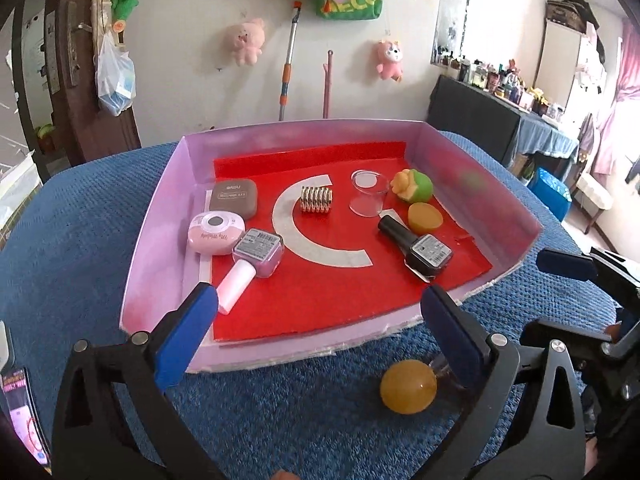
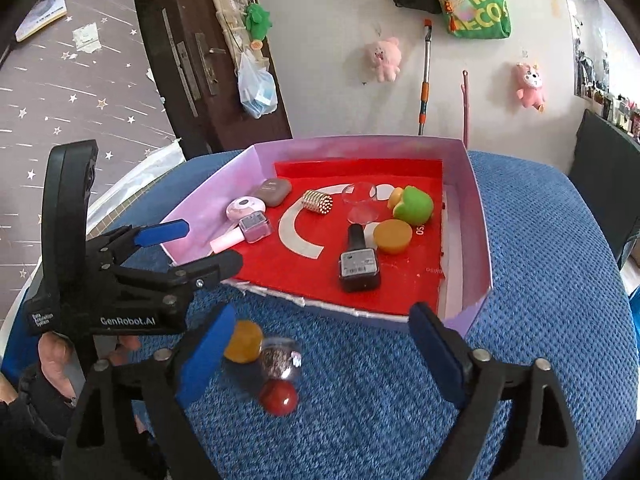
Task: Organize rigid objects
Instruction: 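Withdraw both grippers from the box toward the remaining items on the blanket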
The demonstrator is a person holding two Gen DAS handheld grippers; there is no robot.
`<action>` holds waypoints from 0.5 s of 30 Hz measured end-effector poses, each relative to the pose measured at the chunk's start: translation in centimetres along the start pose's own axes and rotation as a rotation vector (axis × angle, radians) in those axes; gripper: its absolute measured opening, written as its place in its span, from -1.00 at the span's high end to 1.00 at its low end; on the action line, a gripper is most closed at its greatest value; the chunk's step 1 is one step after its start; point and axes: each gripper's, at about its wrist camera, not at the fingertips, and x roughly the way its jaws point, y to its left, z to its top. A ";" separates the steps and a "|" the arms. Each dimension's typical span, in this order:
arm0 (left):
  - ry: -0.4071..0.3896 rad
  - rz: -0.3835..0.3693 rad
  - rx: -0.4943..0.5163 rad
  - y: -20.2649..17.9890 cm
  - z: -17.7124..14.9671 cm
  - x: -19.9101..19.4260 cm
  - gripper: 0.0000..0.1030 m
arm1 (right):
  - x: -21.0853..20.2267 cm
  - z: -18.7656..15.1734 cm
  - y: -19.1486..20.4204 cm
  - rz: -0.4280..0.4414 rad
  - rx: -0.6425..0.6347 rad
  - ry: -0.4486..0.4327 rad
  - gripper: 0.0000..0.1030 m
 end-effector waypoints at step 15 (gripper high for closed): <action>0.004 0.043 -0.003 0.0 -3.3 -1.8 -1.00 | -1.5 -3.6 2.5 -0.058 -0.086 -0.027 -0.83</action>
